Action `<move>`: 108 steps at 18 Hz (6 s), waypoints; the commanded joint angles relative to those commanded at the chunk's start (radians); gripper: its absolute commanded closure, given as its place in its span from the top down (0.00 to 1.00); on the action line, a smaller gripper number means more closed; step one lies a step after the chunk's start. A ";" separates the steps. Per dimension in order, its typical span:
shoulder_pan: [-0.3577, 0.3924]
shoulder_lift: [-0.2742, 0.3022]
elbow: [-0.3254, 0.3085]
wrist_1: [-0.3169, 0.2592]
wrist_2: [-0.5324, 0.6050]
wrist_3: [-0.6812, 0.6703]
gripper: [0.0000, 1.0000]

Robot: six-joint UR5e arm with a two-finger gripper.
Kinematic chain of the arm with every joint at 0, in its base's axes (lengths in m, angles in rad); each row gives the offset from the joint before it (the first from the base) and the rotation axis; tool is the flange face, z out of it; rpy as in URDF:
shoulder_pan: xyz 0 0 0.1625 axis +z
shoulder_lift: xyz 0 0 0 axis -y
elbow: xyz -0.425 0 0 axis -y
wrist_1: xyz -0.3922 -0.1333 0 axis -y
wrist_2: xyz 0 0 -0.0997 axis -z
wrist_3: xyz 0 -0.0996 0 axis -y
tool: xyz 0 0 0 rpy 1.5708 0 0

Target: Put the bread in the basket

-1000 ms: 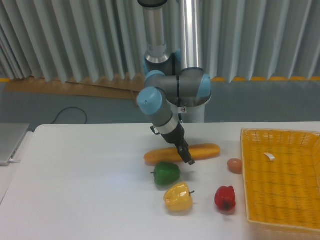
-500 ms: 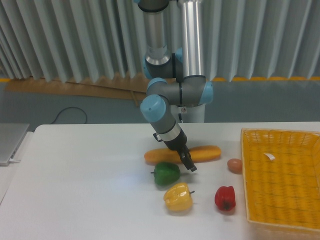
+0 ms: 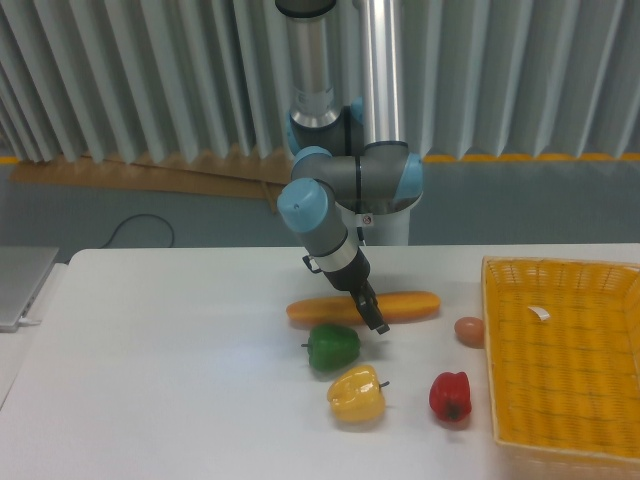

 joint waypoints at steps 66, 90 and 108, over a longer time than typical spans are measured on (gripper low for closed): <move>0.181 0.138 -0.021 -0.141 -0.403 -0.087 1.00; 0.135 0.035 0.012 -0.078 -0.248 -0.092 1.00; 0.137 0.043 0.028 -0.083 -0.250 -0.124 0.06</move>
